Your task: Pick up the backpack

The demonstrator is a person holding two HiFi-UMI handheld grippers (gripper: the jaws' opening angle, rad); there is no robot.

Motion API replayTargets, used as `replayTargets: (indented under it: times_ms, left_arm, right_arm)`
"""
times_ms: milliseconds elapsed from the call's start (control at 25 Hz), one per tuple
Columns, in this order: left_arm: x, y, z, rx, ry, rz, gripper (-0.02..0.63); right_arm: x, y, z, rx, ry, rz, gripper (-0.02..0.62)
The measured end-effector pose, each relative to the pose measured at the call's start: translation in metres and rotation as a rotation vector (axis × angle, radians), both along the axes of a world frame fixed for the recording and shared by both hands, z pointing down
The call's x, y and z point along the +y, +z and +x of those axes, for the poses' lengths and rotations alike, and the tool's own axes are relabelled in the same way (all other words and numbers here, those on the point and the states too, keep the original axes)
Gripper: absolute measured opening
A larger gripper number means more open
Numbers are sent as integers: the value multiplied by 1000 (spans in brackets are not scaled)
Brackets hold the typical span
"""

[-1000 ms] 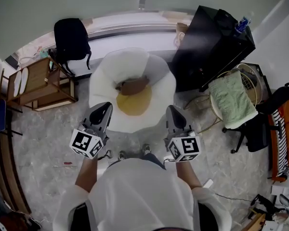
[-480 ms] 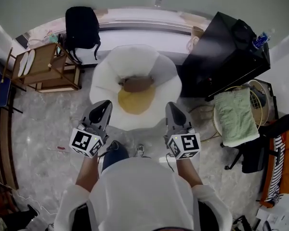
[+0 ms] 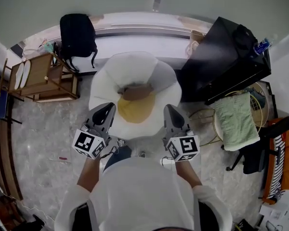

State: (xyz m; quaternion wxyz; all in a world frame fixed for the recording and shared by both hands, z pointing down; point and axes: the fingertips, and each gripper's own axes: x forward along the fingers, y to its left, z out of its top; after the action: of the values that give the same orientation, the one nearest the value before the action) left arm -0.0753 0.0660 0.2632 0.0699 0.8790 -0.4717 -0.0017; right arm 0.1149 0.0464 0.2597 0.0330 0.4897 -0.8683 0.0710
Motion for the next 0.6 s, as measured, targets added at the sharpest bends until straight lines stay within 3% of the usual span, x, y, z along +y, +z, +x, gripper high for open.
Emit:
replayTargets:
  times_ms: [360, 600]
  left_arm:
    - [-66, 2, -31, 1, 124, 5, 43]
    - [-87, 15, -37, 10, 139, -14, 43]
  right_arm:
    - [-46, 1, -45, 7, 81, -4, 31]
    - [-68, 6, -54, 9, 92, -3, 31]
